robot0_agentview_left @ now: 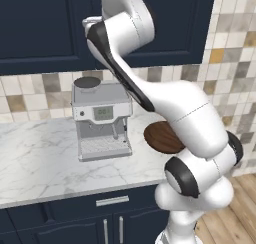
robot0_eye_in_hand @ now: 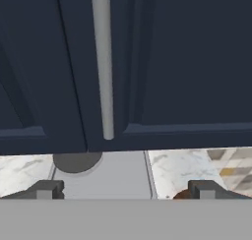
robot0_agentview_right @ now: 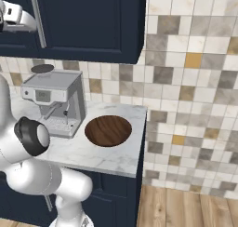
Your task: Open the cabinet and setup a tea strainer by placing it in the bowl upright.
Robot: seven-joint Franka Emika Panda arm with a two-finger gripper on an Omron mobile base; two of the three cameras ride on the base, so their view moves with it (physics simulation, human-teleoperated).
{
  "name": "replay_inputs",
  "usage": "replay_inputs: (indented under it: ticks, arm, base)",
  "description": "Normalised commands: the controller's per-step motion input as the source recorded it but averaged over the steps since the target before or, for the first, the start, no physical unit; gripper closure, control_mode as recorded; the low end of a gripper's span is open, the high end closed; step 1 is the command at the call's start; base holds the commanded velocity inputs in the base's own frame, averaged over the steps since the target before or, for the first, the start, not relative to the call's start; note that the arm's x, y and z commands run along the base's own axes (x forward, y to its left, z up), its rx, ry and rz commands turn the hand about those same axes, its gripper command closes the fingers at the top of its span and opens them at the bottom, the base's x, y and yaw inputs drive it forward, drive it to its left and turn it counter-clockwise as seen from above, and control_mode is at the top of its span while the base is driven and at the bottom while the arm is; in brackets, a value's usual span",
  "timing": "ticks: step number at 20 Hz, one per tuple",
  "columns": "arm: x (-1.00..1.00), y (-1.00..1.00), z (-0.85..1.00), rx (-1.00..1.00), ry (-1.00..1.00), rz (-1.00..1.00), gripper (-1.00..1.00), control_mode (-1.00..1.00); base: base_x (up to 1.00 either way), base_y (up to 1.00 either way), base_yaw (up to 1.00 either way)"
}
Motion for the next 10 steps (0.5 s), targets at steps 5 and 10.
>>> replay_inputs:
  ticks: [5,10]
  arm:
    - [0.41,0.01,-0.01,0.00,-0.04,0.00,-1.00,-1.00]
    - [0.38,0.28,0.00,0.00,-0.03,0.00,-1.00,-1.00]
  base:
    - [0.00,0.00,0.00]
    - [0.00,0.00,0.00]
